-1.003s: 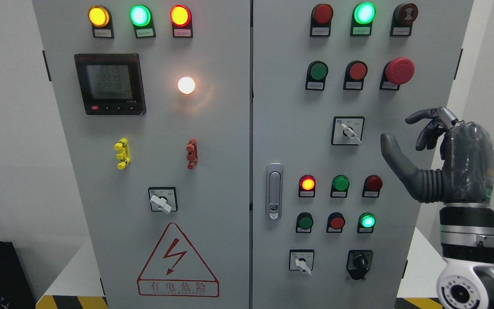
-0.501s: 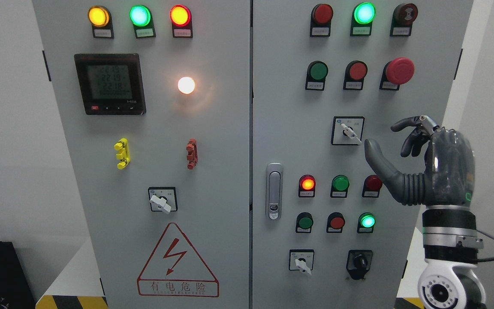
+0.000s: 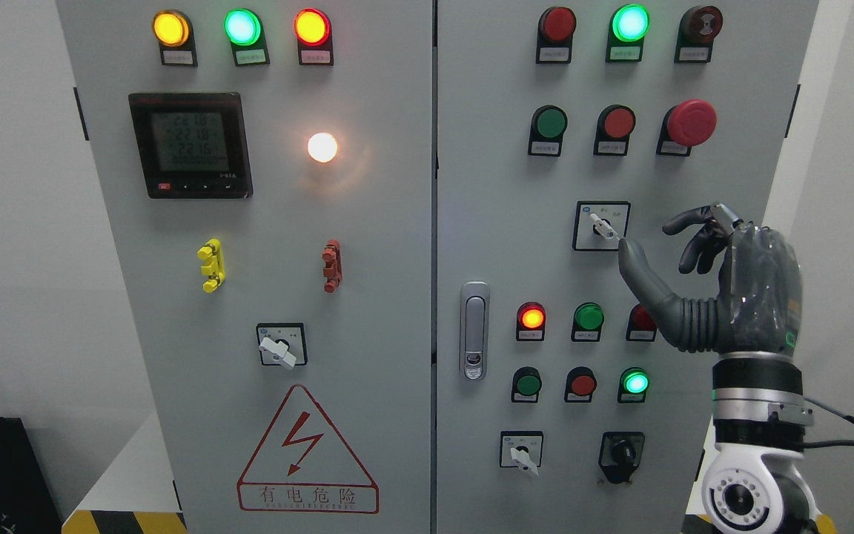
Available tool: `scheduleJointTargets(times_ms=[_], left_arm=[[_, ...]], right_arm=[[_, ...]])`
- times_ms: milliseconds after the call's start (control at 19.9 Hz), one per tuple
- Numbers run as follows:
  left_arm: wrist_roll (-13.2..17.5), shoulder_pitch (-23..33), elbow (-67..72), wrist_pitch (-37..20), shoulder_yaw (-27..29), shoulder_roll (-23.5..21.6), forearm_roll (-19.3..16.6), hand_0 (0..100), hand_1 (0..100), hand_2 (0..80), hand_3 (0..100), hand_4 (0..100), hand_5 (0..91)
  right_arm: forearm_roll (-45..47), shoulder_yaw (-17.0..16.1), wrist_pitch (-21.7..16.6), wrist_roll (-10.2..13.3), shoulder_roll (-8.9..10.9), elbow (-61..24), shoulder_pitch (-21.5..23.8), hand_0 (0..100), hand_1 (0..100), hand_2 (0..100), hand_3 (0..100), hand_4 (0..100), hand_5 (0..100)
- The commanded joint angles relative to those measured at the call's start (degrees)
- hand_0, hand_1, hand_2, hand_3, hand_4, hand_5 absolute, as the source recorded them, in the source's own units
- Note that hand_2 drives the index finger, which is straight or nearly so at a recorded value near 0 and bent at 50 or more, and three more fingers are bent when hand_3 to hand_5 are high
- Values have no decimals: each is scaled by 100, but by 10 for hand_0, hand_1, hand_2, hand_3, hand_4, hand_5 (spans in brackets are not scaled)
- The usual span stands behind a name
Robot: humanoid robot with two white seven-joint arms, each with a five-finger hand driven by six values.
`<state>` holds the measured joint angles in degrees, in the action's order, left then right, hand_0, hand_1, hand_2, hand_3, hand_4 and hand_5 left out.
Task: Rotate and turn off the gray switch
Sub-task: 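Move the right hand forward to the grey rotary switch knob, then pinch the black switch handle between right thumb and fingers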
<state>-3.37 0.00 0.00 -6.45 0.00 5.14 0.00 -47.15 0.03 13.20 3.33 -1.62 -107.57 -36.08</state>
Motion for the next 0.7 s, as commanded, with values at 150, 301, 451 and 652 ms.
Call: scheduleJointTargets(times_ms=[150,301,451,652], left_arm=[[3,-53,-140,4,44,-4,114,120,389,0,0,0,0],[3,-53,-140,4,44,5,114,120,389,0,0,0,0],[3,-53,-140,4,44,5,114,120,389,0,0,0,0],[3,-53,-140,4,44,5,114,120,389,0,0,0,0]], right_arm=[[-14,296,235,80,-322,52,-92,94,367,558,895,932,1000],[-14,304,384,80,-322,52,-101,96,368,557,896,932,1000],[-14,304,393,71,-322,78,-127,99,371,555,896,932,1000],[-22,296,393,71,-322,166,-154,96,386,551,896,933,1000]])
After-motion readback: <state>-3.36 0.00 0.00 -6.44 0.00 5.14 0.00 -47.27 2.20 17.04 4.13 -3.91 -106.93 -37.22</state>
